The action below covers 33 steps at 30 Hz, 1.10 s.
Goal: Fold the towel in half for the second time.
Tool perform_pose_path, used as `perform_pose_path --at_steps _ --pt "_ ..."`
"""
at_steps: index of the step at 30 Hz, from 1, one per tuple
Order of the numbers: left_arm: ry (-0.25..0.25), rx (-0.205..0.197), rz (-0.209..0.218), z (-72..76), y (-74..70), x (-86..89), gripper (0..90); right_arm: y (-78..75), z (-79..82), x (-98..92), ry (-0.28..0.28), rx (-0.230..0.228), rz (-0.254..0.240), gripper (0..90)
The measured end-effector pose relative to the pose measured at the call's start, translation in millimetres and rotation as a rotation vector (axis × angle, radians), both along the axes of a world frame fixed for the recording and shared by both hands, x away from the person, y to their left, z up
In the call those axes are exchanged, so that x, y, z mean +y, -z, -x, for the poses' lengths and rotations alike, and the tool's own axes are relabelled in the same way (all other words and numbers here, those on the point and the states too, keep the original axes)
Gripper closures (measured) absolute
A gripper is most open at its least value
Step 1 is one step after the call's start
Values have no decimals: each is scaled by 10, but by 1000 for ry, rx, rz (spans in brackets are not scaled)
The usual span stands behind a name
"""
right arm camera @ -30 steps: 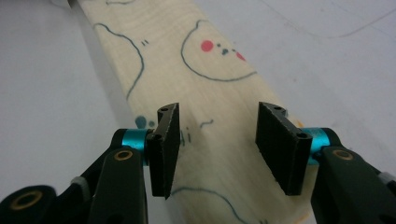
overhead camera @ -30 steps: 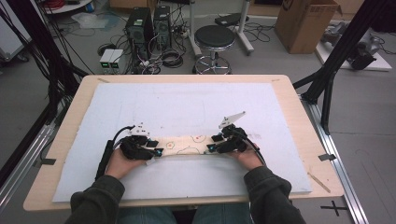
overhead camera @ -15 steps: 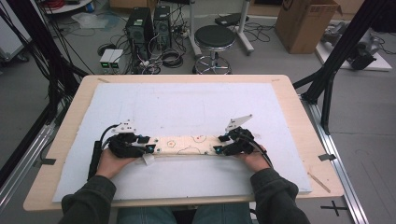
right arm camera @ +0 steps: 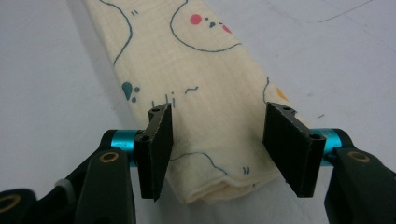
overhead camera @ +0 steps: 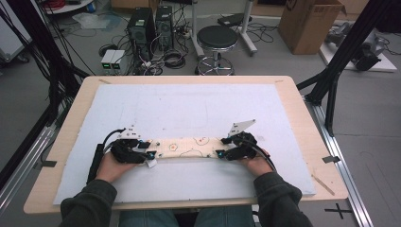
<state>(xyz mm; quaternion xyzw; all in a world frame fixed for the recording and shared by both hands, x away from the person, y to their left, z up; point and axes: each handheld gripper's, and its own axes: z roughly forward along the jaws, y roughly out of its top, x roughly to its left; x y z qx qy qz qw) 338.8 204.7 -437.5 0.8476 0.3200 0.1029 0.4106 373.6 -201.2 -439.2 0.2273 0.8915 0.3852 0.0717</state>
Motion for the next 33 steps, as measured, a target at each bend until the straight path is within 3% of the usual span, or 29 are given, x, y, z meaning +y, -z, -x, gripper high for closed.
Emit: perform_pose_path --at_steps 4,11,14,33 --pt "3 -18 -15 14 9 -12 496 5 6 8 0 -5 6 417" --pt "3 -41 -34 30 17 -32 492 41 41 -18 15 -26 -26 417" --pt "-2 -65 -61 55 18 -69 493 38 51 -9 17 -27 -21 414" --pt "-25 -72 -77 92 6 -100 475 36 82 18 37 -43 -11 386"
